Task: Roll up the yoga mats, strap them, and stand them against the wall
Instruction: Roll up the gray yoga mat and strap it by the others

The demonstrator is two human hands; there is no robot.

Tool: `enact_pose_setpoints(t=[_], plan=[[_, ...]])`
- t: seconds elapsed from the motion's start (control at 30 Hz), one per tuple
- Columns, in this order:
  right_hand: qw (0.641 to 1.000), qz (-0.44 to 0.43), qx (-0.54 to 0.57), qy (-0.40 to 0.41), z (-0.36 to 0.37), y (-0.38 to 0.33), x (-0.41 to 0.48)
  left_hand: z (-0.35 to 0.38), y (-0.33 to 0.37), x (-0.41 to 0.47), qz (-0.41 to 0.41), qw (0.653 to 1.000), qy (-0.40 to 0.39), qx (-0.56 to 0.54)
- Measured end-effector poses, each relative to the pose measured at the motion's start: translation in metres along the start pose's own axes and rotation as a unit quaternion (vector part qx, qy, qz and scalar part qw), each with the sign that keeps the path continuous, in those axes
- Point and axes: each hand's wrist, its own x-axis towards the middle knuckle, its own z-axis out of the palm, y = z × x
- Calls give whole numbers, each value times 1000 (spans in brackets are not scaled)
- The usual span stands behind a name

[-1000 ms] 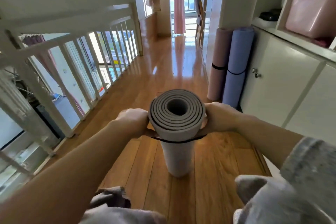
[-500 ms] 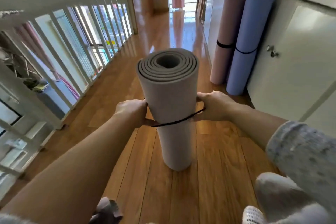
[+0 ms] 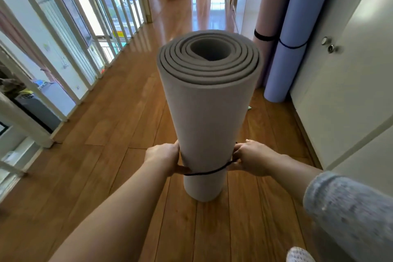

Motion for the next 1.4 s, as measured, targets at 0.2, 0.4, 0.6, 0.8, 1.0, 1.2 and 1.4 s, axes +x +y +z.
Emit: enact_pose_setpoints(t=[0.2,0.4,0.6,0.8,1.0,1.2,1.4], plan=[[985,-93,80,120,1,4,7,5,-5,6,-26,998,19,-56],[914,-78,255,306,-26,4,-11,3,-3,5,-42,997,13,-64],[750,-137,390,516,-107,-53,-62,-4,16,0,-21,999,13,-44],[857,-239,76,449,-137,-71,-88,-8,19,-15,-4,993,-18,-118],[897,-183,34,402,-139,-77,-100,-65,7,-63,-32,901,-36,-432],[909,-160,-82,376,-130,-110,-144,-140,21,-162,-28,727,46,-684],[920,-206,-135,304,-122,-117,-204,-151,50,-221,-1,819,76,-569]])
